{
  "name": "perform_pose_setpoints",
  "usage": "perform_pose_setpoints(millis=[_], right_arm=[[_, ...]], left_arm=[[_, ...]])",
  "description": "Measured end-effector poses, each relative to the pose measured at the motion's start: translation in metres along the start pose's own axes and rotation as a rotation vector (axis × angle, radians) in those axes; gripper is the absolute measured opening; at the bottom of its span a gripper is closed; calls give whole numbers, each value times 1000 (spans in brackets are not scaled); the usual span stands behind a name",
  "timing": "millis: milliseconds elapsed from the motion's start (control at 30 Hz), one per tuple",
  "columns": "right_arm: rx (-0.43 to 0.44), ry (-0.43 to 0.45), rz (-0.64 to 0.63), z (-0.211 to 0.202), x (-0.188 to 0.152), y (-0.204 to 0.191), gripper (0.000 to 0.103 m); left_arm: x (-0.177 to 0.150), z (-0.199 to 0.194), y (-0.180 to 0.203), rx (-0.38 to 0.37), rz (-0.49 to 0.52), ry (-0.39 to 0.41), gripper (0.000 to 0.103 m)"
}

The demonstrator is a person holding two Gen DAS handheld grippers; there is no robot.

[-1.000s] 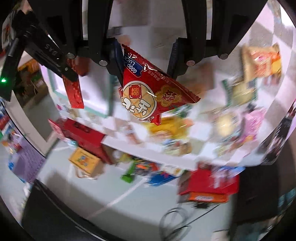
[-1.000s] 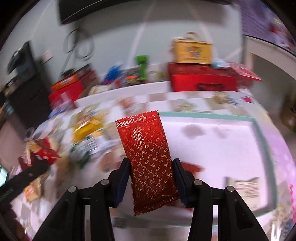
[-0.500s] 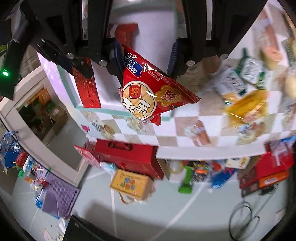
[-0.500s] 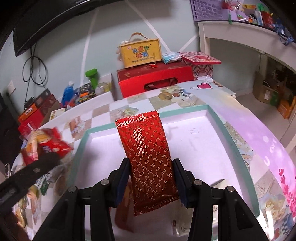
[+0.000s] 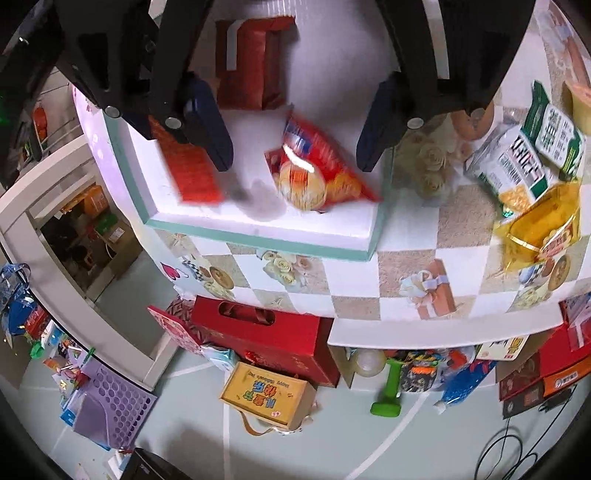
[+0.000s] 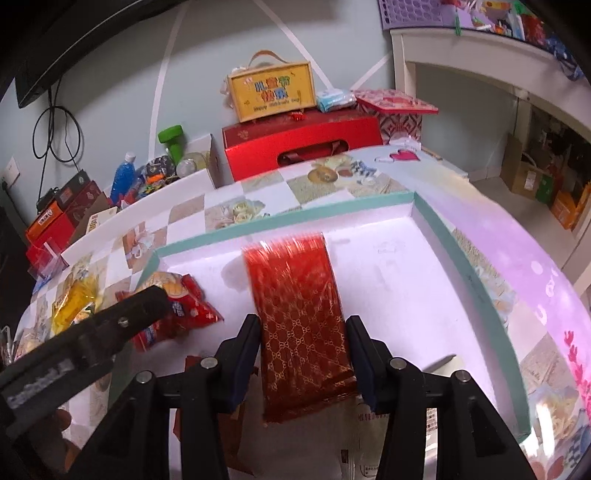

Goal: Organize snacks
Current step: 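Release the chip bag in the tray while the right tool lowers the red packet there, then withdraw both open tools from the tray back over the snacks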

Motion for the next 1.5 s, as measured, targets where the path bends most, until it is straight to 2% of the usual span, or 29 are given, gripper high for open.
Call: perform_pose_setpoints(millis=[100, 167, 233, 367, 433, 567, 633, 800, 1033, 1167, 1333, 1433, 1500], right_arm=[[4, 6, 8, -5, 2, 2, 51], [0, 7, 1, -7, 2, 1, 54], [-8, 2, -14, -7, 1, 0, 72], [-21, -16, -26, -3, 0, -1, 79], [-32, -22, -20, -2, -1, 1, 91], [-40, -20, -13, -3, -1, 3, 94], [-40, -18, -17, -3, -1, 1, 103], [-41, 12, -20, -7, 0, 0, 103], [-62, 29, 22, -10, 2, 8, 103], [-44, 6, 38, -7, 1, 9, 103], [-22, 53, 48, -19, 6, 3, 103], [13, 78, 72, -28, 10, -2, 103], [23, 90, 70, -34, 12, -8, 103]], left_arm=[[-2, -8, 1, -1, -6, -4, 71], [-3, -13, 2, 10, 2, -3, 76], [-4, -18, 0, 42, 9, -1, 86], [-4, -28, -12, 150, 14, 34, 96], [-4, -33, -21, 212, 17, 64, 98], [-5, -35, -34, 250, 11, 79, 101], [-6, -34, -36, 250, 7, 81, 102], [-7, -33, -33, 213, 2, 112, 102], [-6, -31, -32, 90, -73, 66, 102], [-7, -33, -31, 114, -53, 80, 102], [-5, -46, -26, 175, 25, 127, 102], [-3, -55, -29, 177, 22, 125, 102], [-4, -62, -35, 214, 28, 103, 102]])
Point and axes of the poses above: each gripper's, at about its wrist camera, not at the fingertips, and z roughly the way its jaws point, y to its right, x to its top, the point moved 5 cm from there along z, roughly the way its jaws point, and after that the axes turned 7 degrees about -x, right-handed, at the moved point
